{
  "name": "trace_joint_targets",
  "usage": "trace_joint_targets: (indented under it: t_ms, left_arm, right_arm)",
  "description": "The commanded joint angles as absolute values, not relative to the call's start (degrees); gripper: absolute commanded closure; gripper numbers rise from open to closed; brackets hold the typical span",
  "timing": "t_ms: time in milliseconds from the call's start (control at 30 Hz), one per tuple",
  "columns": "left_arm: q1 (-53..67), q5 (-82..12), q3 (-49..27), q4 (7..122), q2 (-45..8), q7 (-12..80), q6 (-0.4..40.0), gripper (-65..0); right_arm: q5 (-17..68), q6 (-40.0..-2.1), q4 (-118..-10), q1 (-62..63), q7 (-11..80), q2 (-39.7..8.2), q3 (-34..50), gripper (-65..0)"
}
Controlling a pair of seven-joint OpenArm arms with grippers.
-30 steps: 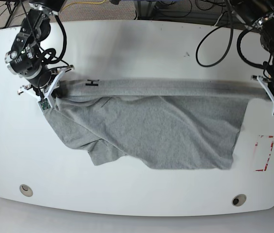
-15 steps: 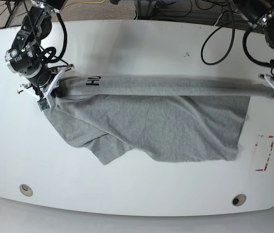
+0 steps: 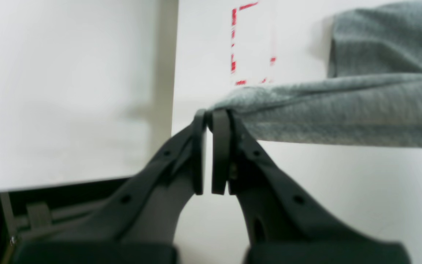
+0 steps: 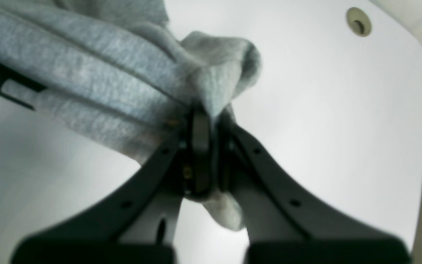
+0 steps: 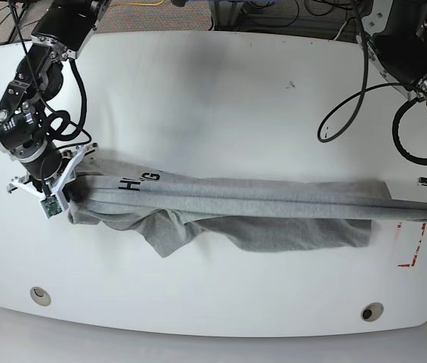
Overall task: Layout the t-shirt on the table in an organized manner, then fold the t-shirt properly
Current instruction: 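Drag the held edge with both grippers, then release from the left gripper, then move the left gripper to the bunched shirt and grasp its edge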
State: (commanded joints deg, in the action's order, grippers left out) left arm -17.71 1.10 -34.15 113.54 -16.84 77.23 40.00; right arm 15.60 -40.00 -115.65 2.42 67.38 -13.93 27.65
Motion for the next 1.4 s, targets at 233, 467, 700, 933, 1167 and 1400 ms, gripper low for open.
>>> trace_joint_targets:
  t_ms: [233, 467, 700, 933, 1167, 1400]
  left_arm:
    - [-11.65, 1.1, -34.68, 113.71, -17.45, 77.23, 40.0, -0.4]
    - [1.19, 1.01, -41.1, 113.8, -17.71, 77.23, 40.0, -0.4]
    - [9.98, 1.01, -44.88, 113.63, -18.86, 74.33, 40.0, -0.4]
    - [8.84, 1.01, -43.03, 113.45, -17.54, 71.78, 40.0, -0.8]
    - [2.68, 1.19, -33.8, 113.01, -14.55, 71.87, 40.0, -1.3]
    - [-2.77, 1.27, -22.29, 112.4, -7.6, 71.87, 40.0, -18.2]
  right_arm:
    - [15.78, -40.0, -116.0, -2.77, 67.38, -12.35, 27.82, 0.0]
    - [15.78, -40.0, -116.09, -9.98, 67.38, -10.51, 29.67, 0.0]
    - [15.78, -40.0, -116.09, -15.34, 67.38, -9.36, 29.41, 0.0]
    - [15.78, -40.0, -116.09, -15.87, 67.38, -6.29, 29.41, 0.0]
    - [15.78, -40.0, -116.0, -15.08, 67.3, -6.11, 29.32, 0.0]
    - [15.78, -40.0, -115.82, -14.55, 67.3, -6.11, 29.32, 0.0]
